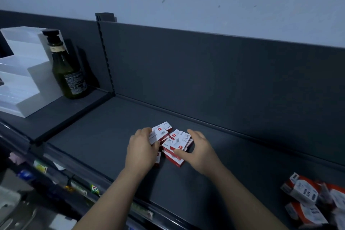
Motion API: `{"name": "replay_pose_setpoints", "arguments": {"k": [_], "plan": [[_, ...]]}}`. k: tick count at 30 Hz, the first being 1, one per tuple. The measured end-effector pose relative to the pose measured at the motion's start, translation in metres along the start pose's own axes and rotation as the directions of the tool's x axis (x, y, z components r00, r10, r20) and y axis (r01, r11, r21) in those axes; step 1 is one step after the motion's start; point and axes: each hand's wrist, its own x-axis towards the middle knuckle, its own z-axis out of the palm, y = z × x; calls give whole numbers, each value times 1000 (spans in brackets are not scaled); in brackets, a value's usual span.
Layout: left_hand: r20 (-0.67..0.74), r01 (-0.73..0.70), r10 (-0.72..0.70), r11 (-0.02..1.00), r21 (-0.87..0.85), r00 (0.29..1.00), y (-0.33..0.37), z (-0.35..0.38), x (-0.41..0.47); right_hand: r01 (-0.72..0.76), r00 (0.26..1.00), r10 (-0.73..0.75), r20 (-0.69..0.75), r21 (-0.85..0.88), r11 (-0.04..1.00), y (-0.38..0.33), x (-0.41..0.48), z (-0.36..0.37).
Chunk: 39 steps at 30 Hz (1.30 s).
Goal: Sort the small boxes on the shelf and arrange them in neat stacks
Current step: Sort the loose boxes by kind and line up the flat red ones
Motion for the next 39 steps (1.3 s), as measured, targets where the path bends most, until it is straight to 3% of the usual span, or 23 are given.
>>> {"name": "replay_pose_setpoints", "arguments": {"k": [4, 11, 20, 28, 39], "plan": [[-68, -199, 203, 978, 68, 977, 17, -6, -4, 29, 995, -35, -94, -75, 997, 2, -5, -11], [15, -462, 464, 879, 114, 886, 59, 7, -20, 4, 966, -93, -240, -349, 937, 9, -45, -54], [144, -612, 600, 790, 49, 787, 121, 41, -72, -178, 890, -57, -453, -459, 870, 46, -132, -110], [199, -730, 728, 679, -75, 656, 202, 80, -145, -321, 815, -25, -579, -487, 812, 77, -231, -178], [245, -796, 820, 566, -215, 517, 330, 148, -289, -576, 711, 165, -683, -432, 694, 145, -394, -286]]}}
